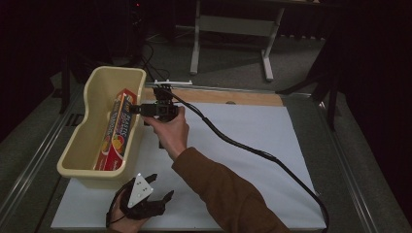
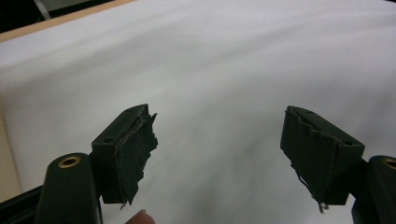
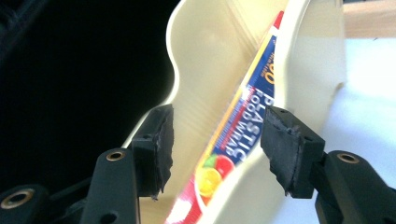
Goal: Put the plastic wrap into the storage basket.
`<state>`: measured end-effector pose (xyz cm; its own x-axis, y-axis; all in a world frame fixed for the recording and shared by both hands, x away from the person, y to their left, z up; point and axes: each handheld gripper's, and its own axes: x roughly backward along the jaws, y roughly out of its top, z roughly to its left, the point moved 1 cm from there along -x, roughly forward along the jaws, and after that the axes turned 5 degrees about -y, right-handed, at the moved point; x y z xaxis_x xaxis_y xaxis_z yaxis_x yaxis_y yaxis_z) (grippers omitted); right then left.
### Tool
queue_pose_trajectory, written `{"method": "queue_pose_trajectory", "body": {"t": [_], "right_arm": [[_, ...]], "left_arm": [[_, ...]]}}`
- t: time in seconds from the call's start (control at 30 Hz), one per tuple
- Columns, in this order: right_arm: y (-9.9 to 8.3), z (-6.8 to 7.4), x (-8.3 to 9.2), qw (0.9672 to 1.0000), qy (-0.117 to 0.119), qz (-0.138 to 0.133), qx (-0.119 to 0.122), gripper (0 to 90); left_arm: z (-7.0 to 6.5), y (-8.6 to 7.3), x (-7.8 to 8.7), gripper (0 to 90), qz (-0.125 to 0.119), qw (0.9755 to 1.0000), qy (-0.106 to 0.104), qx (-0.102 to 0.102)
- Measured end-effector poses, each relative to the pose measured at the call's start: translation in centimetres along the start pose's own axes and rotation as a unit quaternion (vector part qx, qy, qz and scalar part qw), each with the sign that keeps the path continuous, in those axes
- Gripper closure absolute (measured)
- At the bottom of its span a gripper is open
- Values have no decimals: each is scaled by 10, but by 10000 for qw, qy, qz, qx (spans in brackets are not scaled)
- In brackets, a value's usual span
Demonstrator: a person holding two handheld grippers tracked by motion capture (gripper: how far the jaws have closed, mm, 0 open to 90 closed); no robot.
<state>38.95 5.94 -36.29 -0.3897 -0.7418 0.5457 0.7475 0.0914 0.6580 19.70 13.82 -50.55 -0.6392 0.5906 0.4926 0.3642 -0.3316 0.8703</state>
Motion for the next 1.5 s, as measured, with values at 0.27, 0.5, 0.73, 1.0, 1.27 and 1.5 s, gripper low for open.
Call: {"method": "queue_pose_trajectory", "body": {"t": [0.27,0.5,0.73,1.0,1.27,1.5], "right_arm": [[-16,-2,20,9929,-508,-82,1071,442],[-28,-25,41,9808,-844,59,1756,430],[-40,-57,67,9769,-1011,102,1883,403],[-60,-85,95,9713,-1253,41,2023,404],[-89,-116,112,9664,-1404,34,2154,400],[-110,-144,135,9708,-1560,-307,1797,367]], "left_arm": [[1,0,0,253,-2,10000,15,-11],[2,0,0,252,-18,10000,28,12],[4,1,0,253,-6,10000,58,17],[6,1,0,253,14,9999,101,37],[9,1,2,254,4,9998,186,109],[11,1,2,255,8,9996,234,148]]}}
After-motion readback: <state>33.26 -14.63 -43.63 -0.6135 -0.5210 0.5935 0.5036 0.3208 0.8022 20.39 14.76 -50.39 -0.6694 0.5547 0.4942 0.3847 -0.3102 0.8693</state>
